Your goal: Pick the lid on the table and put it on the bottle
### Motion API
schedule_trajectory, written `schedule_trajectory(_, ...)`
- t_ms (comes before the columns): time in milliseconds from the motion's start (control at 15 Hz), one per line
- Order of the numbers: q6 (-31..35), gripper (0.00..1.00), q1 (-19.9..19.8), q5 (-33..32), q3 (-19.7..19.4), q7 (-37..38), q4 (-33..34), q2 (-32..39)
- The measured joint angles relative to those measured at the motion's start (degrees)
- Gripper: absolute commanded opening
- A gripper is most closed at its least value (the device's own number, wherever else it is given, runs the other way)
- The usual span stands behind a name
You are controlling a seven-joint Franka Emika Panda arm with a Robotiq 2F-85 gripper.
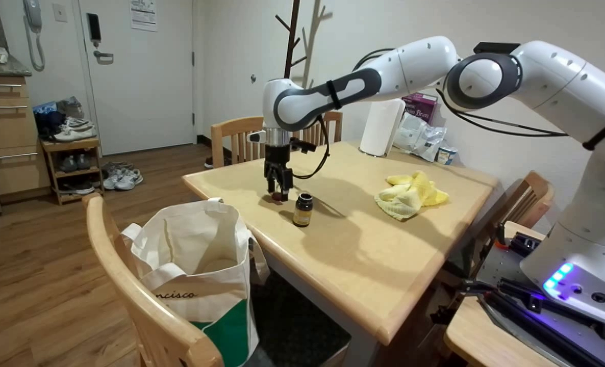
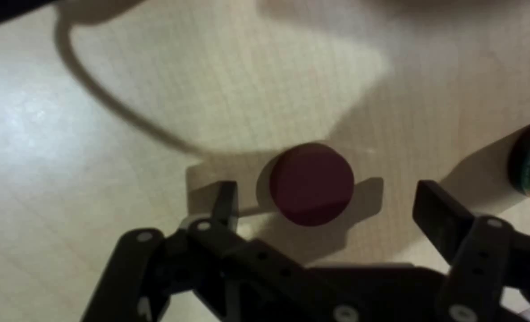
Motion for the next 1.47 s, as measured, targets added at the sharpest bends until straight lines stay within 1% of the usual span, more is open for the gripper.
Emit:
schedule_trajectory(133, -1.22, 0.61, 0.60, -0.19, -0.61, 0.00, 2.22, 1.05)
schedule_trajectory(200, -1.70, 0.53, 0.79, -0.23, -0.82, 0.00, 3.15, 1.45)
schedule_trajectory(333, -2.51, 0.41, 1.21, -0.25, -1.38, 0.00, 4.83, 2.14)
schedule_trajectory(533, -3.00, 0.20, 1.54, -0.25, -2.02, 0.00, 5.92, 2.30)
schedule_trajectory(667, -3.34, 0.18, 1.59, -0.25, -2.15, 0.00, 6.12, 2.32)
schedule_trajectory(1067, -3.96, 0.18, 1.73, -0.25, -2.15, -0.05, 6.95, 2.19)
schedule_trajectory(1467, -5.67, 0.18, 3.45, -0.27, -2.17, -0.85, 9.31, -0.90)
